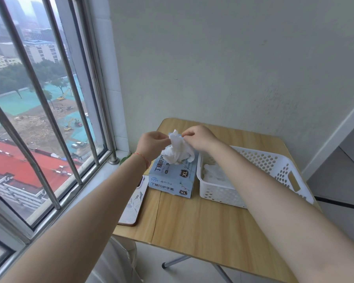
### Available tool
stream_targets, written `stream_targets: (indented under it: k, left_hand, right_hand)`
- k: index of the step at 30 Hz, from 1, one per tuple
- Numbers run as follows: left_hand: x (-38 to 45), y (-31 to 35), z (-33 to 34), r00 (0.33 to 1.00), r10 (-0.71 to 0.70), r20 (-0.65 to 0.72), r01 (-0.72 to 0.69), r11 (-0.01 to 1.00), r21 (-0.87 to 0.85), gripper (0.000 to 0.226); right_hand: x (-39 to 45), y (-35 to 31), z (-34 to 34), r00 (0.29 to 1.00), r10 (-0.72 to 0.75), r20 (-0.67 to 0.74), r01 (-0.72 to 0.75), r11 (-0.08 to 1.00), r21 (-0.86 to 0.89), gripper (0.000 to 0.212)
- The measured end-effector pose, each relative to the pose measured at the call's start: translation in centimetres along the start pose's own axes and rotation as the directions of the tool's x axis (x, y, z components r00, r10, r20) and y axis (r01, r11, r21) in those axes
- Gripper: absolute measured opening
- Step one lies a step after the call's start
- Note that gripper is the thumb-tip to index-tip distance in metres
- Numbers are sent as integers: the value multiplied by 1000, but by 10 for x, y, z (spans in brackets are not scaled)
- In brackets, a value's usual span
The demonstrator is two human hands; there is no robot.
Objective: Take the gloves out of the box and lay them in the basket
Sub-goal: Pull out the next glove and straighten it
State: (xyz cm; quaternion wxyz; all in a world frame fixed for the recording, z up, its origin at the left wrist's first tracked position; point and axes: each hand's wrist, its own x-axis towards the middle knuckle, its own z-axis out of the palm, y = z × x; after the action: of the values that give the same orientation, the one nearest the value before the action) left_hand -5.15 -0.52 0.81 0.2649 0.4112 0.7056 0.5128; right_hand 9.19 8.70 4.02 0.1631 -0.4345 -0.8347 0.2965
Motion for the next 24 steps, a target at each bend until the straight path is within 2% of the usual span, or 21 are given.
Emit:
stream_targets:
  k: [2, 5, 7, 10, 13, 16, 18, 20, 22, 24]
  left_hand:
    - [1, -4, -3, 1000, 8, 27, -9, 999, 39, 14]
    - [4, -13, -11, 998, 18, 52, -29, 979, 202, 19]
    - [5, -19, -17, 998, 24, 65, -44, 941, 335, 21]
    - [6, -23, -20, 996, 7, 94, -50, 884, 466, 20]
    - [4, -20, -16, 993, 2, 115, -56, 881, 469, 9]
    - [-1, -11, -6, 987, 157, -15, -143, 931, 335, 20]
    - [-5, 0, 2, 972, 231, -36, -217, 949, 228, 23]
    - [-6, 6, 9, 971, 231, 67, -240, 927, 287, 28]
    - [-6, 4, 16, 961, 219, 166, -269, 870, 412, 30]
    - [-7, -2, 19, 958, 202, 202, -277, 825, 492, 28]
  right_hand:
    - [1, -1, 6, 999, -5, 33, 8, 996, -84, 18]
    - [6, 0, 9, 999, 18, -48, -24, 990, -140, 7]
    - [7, 2, 5, 993, 46, -109, -59, 991, -122, 12]
    - [8, 6, -6, 965, 86, -250, -89, 996, -1, 11]
    - [8, 6, -13, 943, 119, -310, -79, 987, 139, 6]
    - [9, 5, -13, 960, 129, -249, -52, 955, 294, 7]
    - [8, 4, -12, 969, 131, -209, -50, 934, 354, 7]
    - [7, 2, -14, 962, 125, -242, -21, 920, 392, 9]
    - [5, -3, -19, 924, 117, -365, 44, 913, 405, 14]
    - [2, -9, -27, 871, 135, -473, 108, 885, 453, 14]
